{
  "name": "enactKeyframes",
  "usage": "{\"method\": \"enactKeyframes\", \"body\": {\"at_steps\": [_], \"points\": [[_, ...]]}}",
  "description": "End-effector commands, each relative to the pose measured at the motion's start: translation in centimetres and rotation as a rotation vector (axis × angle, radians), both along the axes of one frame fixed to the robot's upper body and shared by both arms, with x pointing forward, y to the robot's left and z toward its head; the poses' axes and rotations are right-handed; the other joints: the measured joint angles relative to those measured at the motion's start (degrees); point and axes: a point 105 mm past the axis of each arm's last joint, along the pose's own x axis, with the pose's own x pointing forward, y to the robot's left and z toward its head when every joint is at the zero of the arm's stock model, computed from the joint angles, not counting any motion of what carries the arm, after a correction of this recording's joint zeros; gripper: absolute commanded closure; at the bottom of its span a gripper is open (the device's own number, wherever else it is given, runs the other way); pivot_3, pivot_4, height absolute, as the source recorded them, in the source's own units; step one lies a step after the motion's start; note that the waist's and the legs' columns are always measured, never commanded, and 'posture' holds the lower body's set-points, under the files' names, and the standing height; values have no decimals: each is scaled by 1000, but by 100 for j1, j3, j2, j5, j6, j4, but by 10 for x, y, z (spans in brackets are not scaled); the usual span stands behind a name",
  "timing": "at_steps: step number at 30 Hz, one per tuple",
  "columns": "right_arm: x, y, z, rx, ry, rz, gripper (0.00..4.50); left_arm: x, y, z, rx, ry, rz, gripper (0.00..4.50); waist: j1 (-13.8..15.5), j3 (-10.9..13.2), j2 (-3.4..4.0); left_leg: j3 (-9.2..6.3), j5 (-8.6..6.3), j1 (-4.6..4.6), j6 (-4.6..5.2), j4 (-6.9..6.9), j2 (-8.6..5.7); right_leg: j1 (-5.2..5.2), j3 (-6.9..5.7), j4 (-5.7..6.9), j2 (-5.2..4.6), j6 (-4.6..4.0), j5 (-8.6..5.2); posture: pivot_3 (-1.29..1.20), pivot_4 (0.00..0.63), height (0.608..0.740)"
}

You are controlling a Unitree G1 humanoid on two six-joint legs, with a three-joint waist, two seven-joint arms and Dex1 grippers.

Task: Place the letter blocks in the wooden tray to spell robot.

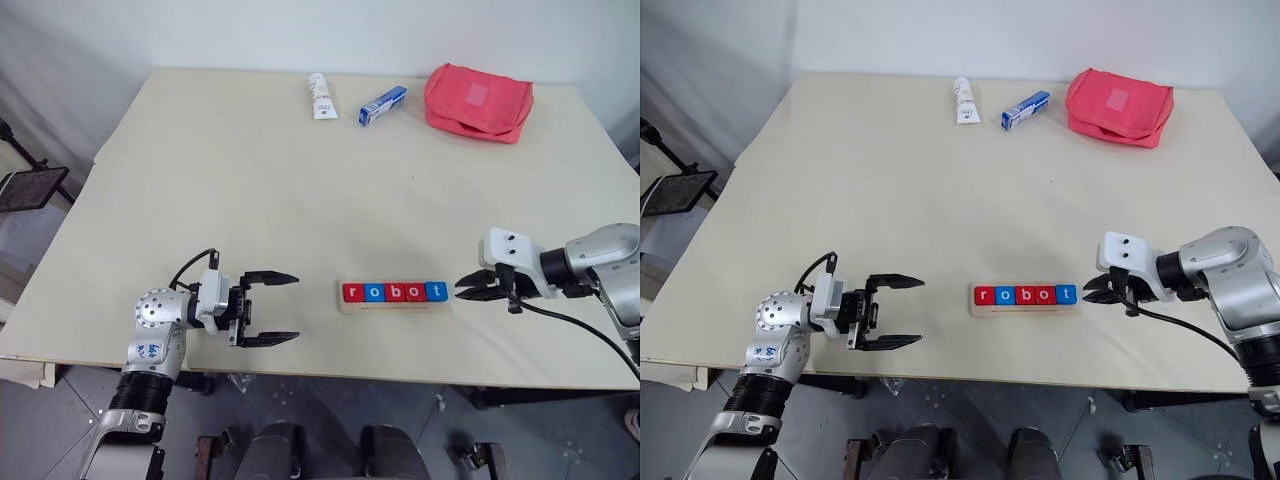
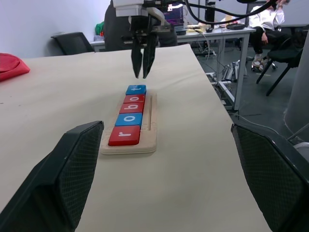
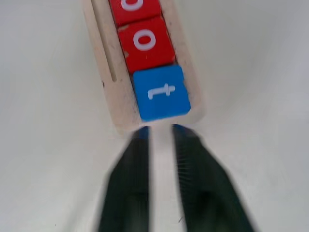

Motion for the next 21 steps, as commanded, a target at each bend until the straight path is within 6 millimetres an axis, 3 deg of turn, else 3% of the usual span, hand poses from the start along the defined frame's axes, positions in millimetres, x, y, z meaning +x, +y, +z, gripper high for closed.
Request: {"method": "enactKeyframes", "body": {"at_steps": [1, 13, 19, 21], "points": [[1, 2, 0, 10, -15, 8, 4449, -1, -1, 3, -3, -20, -10, 0, 2, 0, 0, 0, 0, 0, 0, 0, 0, 0, 0, 0, 0, 0, 0, 0, 150, 740], [4, 17, -6, 32, -7, 47, 4449, -2, 0, 4, 0, -23, 0, 0, 5, 0, 0, -1, 0, -1, 0, 1, -1, 1, -1, 0, -1, 0, 0, 0, 150, 740], [2, 4, 13, 87, -70, 11, 4449, 1, 3, 2, 21, -18, 41, 0, 18, 0, 0, -2, 0, -1, 0, 1, -1, 1, -1, -1, -1, 0, 0, 0, 150, 740], [-4, 0, 22, 169, -110, 17, 4088, 3, 5, 3, 22, -27, 61, 0, 36, 0, 0, -3, 0, -2, 0, 1, -1, 1, -3, -1, -1, 0, 0, 0, 150, 740]]}}
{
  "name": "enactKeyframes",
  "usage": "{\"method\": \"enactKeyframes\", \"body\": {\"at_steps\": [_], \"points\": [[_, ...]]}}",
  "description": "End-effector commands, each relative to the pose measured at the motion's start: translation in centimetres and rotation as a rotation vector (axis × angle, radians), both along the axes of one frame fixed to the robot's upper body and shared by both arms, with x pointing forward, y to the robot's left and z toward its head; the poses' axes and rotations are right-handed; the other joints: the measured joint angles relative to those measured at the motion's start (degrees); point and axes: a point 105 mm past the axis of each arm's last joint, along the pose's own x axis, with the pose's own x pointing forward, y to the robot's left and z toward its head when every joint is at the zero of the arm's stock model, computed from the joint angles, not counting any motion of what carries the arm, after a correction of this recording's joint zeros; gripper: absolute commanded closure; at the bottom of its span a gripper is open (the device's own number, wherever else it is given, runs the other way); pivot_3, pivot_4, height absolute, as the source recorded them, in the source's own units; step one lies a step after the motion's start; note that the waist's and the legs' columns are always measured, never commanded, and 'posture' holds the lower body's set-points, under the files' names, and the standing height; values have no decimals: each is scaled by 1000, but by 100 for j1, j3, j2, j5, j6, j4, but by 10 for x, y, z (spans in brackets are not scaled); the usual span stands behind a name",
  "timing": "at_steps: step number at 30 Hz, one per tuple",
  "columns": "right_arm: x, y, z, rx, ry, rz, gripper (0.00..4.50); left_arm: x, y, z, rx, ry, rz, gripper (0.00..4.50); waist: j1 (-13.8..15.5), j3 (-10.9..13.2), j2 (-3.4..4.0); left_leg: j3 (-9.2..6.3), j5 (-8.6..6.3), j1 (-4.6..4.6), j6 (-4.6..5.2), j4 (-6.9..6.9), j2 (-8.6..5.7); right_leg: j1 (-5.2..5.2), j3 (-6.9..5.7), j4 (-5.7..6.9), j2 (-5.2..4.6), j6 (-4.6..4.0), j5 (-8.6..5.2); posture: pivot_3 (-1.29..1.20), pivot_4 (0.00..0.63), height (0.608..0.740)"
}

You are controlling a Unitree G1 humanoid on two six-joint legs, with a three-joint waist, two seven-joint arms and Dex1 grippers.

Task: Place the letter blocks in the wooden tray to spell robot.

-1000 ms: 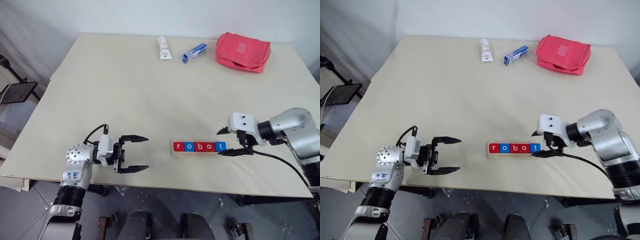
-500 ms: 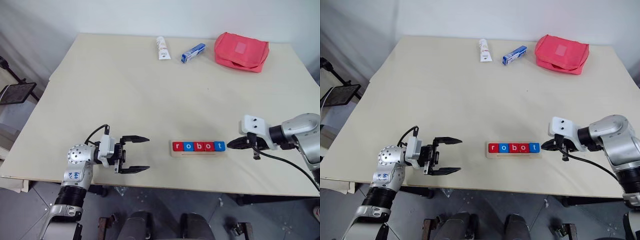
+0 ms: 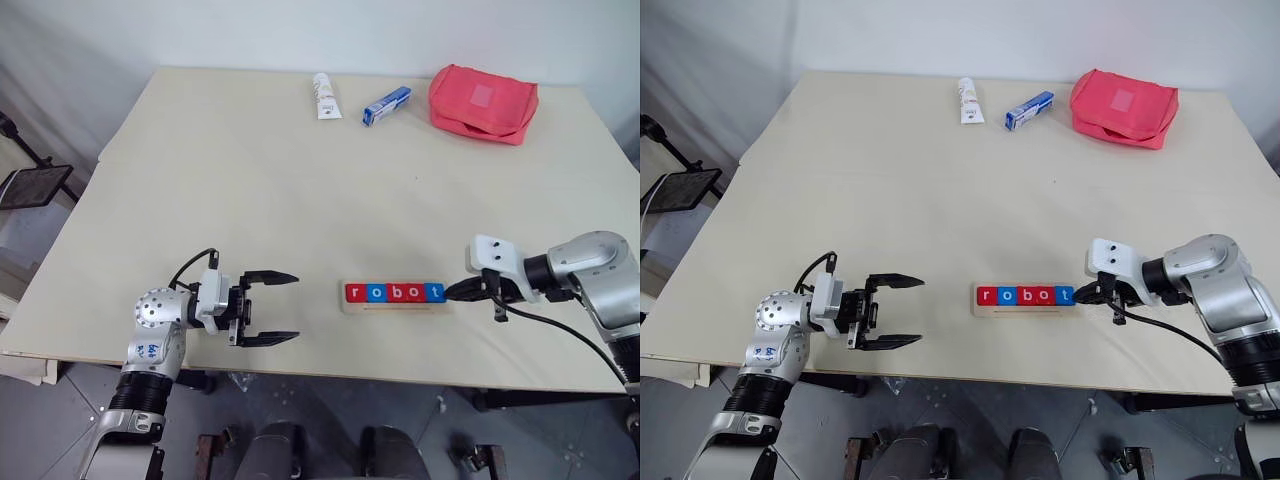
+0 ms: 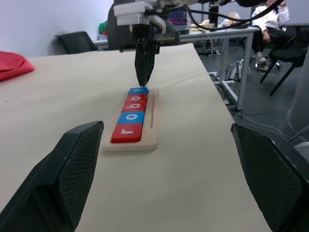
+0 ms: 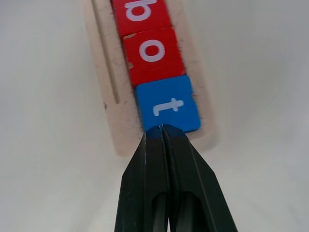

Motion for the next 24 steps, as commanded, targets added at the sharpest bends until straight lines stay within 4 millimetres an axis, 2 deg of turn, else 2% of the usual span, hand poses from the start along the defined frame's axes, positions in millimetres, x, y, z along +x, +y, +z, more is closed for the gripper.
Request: {"method": "enactKeyframes", "body": {"at_steps": [1, 4, 9, 12, 13, 16, 20, 24], "points": [[-9, -11, 26, 128, -87, -7, 3902, 1, 4, 5, 8, -51, 42, 0, 19, 0, -1, -3, 0, 0, 0, 0, 0, 1, -1, 1, 0, 0, 0, 0, 150, 740], [-22, -19, 29, 234, -90, 1, 2892, 6, 8, 8, 6, -81, 84, 0, 29, 0, -1, -1, 0, 0, 0, 0, 0, 3, -2, 0, 0, 0, 0, 0, 150, 740], [-52, -51, 22, 355, -96, -9, 1224, 17, 19, 15, 1, -102, 167, 0, 122, 1, -2, 3, 0, 1, 1, -1, 0, 5, -4, -3, 1, 0, 0, 0, 150, 740], [-59, -68, 17, 373, -117, -34, 213, 18, 27, 19, -27, -82, 165, 0, 115, 1, -2, 8, 0, 5, 1, 1, -1, 10, -3, -6, 0, 0, 0, 0, 150, 740], [-60, -72, 15, 368, -118, -35, 17, 18, 29, 20, -32, -70, 163, 0, 111, 2, -3, 9, 0, 6, 1, 1, -1, 11, -2, -8, 0, 0, 0, 0, 150, 740], [-62, -79, 17, 440, -130, -51, 17, 16, 36, 22, -48, -51, 159, 0, 90, 2, -2, 14, 0, 14, 0, -2, 5, 14, -3, -7, 2, 0, 0, 0, 150, 740], [-60, -93, 14, 445, -167, -80, 17, 13, 43, 33, -116, -55, 118, 0, 88, 2, -2, 15, 0, 17, 0, -2, 7, 15, -3, -7, 2, 0, 0, 0, 150, 740], [-56, -99, 9, 436, -177, -99, 17, 7, 43, 33, -149, -44, 92, 0, 86, 2, -2, 15, 0, 17, 1, -1, 6, 17, -3, -10, 2, 0, 0, 0, 150, 740]]}}
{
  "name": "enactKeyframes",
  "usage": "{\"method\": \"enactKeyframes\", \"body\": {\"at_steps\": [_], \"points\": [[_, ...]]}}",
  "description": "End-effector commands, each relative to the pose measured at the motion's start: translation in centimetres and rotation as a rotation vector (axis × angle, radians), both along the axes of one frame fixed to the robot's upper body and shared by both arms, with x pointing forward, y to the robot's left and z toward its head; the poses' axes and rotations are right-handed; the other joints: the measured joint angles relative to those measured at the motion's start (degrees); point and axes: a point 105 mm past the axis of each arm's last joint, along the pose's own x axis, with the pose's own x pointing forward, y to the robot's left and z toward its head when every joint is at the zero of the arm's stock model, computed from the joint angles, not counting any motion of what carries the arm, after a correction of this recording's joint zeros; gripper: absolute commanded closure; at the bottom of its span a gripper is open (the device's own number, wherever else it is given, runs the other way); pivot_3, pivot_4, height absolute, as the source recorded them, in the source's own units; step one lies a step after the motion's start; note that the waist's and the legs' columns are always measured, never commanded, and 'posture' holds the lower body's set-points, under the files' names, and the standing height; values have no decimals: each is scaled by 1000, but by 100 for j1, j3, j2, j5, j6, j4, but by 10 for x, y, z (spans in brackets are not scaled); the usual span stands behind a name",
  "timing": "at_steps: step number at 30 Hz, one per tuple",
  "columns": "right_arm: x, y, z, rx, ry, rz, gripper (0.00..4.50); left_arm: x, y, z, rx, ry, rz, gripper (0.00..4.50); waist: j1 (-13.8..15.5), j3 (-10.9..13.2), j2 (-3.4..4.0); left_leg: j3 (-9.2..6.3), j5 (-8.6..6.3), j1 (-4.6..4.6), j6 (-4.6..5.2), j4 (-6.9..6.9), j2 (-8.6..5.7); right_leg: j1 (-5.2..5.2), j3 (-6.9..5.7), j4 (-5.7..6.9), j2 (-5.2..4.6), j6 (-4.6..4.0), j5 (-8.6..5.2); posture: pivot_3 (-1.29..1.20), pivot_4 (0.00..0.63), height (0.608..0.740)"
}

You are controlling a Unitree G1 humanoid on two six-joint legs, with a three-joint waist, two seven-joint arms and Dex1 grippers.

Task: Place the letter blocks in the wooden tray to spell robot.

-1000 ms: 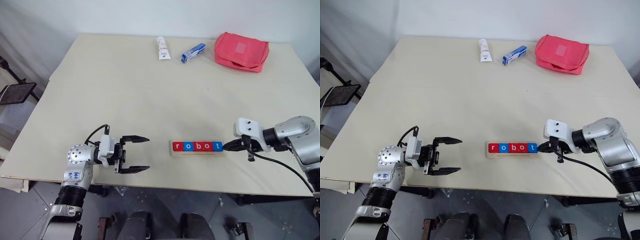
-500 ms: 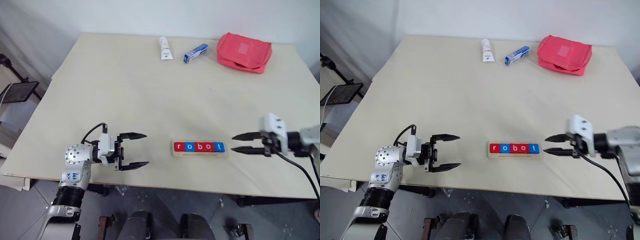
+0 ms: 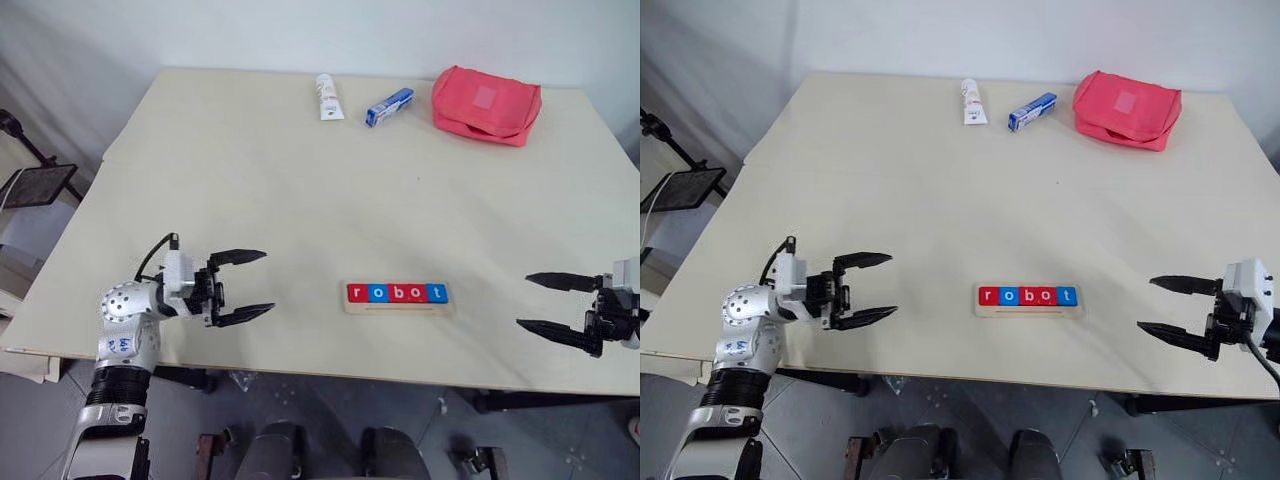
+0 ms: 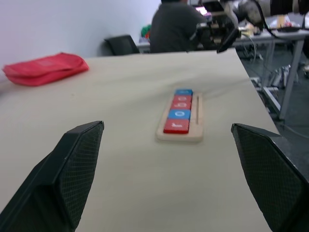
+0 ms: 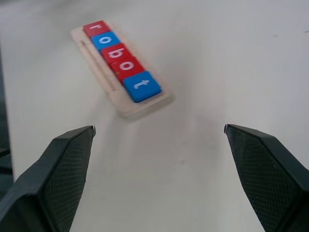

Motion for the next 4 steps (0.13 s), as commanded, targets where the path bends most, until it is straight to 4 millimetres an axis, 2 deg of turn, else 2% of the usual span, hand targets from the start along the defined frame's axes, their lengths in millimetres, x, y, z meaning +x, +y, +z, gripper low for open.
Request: {"method": "enactKeyframes", "body": {"at_steps": [1, 4], "points": [[-5, -4, 5, -47, -17, 58, 17, -5, 1, 9, -40, -30, -31, 0, 10, 0, 0, 0, 0, 0, 0, 0, 0, 1, 0, -2, 0, 0, 0, 0, 150, 740], [-4, -1, 6, -34, -22, 71, 17, -7, 1, 10, -54, -33, -53, 0, 19, 0, 0, -2, 0, -1, 0, 0, 0, 3, -1, -7, 0, 0, 0, 0, 150, 740]]}}
